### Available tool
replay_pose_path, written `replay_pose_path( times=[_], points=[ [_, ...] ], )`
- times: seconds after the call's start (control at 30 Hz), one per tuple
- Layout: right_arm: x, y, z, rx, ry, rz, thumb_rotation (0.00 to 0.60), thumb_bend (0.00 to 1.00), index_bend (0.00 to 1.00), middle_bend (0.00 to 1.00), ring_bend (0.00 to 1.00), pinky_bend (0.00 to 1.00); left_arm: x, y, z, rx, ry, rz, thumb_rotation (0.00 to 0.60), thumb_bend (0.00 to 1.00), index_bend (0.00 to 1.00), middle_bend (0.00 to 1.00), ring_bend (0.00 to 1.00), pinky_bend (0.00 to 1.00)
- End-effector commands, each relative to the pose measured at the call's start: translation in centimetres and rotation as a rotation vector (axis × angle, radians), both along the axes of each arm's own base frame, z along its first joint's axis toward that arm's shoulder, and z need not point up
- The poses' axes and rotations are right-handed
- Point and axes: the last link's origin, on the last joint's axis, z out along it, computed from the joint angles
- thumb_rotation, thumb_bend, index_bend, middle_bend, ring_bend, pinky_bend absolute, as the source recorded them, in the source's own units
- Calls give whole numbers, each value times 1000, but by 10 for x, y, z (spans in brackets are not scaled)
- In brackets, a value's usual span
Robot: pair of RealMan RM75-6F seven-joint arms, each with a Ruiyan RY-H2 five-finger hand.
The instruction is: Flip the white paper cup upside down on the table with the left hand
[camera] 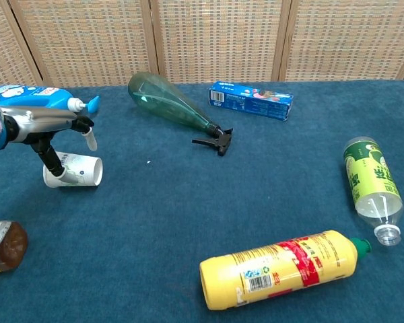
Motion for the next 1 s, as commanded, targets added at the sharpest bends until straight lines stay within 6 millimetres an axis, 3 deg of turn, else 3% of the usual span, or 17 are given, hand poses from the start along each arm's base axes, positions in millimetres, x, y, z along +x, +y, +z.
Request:
replay_pose_path(
  times=[0.03,0.4,0.63,0.77,0.8,0.83,0.87,1.0],
  points=[
    [0,0,1,-2,-3,0,600,92,0,0,0,0,4,1,-7,-4,41,-8,532,212,290,0,0,32],
    [0,0,3,-11,-12,0,600,92,0,0,0,0,13,-2,-19,-5,134,-56,535,216,310,0,0,32],
    [0,0,5,-17,-20,1,600,93,0,0,0,0,10,-5,-23,8,159,-70,585,284,431,0,0,37],
    [0,-1,5,-18,-22,1,600,93,0,0,0,0,9,-5,-21,25,139,-73,600,305,445,0,0,37],
    [-1,0,5,-18,-22,1,600,92,0,0,0,0,10,-5,-20,37,119,-74,600,305,441,0,0,37],
    [-1,0,3,-10,-16,3,600,92,0,0,0,0,23,5,5,247,-304,87,600,303,444,1,0,44],
    [0,-1,1,-5,-7,4,600,92,0,0,0,0,12,-3,10,310,-467,59,600,302,448,3,0,51],
    [0,-1,-2,-1,0,3,600,92,0,0,0,0,-9,-5,8,313,-520,-16,600,297,479,24,0,68]
  ],
)
